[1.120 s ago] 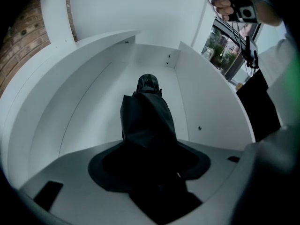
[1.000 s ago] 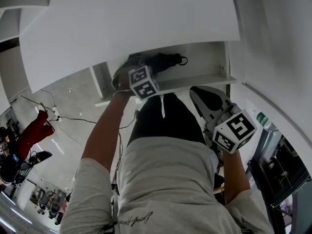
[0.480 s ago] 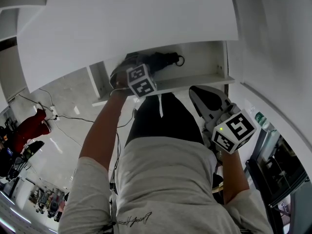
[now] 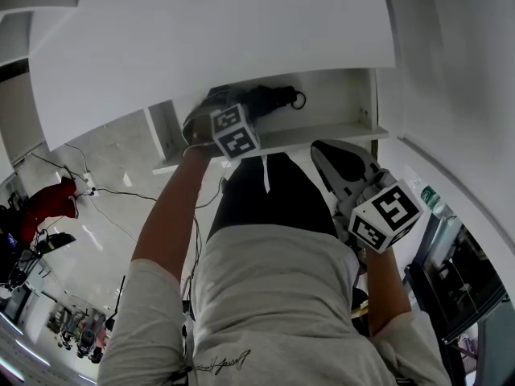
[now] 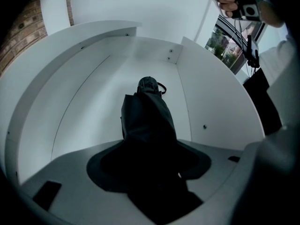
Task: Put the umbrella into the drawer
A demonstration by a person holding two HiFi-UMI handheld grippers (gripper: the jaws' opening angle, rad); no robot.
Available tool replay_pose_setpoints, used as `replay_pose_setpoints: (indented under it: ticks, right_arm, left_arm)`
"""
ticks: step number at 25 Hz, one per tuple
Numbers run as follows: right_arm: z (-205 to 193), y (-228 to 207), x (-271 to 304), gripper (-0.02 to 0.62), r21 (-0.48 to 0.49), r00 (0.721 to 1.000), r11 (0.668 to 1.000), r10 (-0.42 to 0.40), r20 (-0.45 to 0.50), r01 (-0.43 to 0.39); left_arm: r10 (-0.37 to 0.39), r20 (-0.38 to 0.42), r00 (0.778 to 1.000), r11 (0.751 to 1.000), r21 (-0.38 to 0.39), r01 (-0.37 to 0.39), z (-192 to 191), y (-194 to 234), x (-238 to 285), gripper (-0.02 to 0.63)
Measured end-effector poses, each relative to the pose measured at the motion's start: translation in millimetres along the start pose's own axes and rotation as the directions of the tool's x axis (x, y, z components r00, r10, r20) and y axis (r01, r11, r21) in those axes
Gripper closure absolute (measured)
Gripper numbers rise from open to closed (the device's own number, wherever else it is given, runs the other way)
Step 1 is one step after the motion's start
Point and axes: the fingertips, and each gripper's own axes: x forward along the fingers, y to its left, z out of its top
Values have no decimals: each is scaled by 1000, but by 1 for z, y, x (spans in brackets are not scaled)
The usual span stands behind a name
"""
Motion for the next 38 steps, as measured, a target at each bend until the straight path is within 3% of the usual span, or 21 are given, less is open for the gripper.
replay_pose_setpoints:
  ticks: [17, 38]
  right_arm:
    - [-1, 3, 3, 568, 3, 1000, 1000, 16, -3, -16]
    - [2, 16, 4, 568, -18, 999, 999, 34, 7, -33]
  left_arm:
    - [-23, -18, 1000, 1000, -15, 23, 0, 0, 1, 305]
    - [14, -11, 1000, 1000, -19, -15, 1, 3, -19, 291]
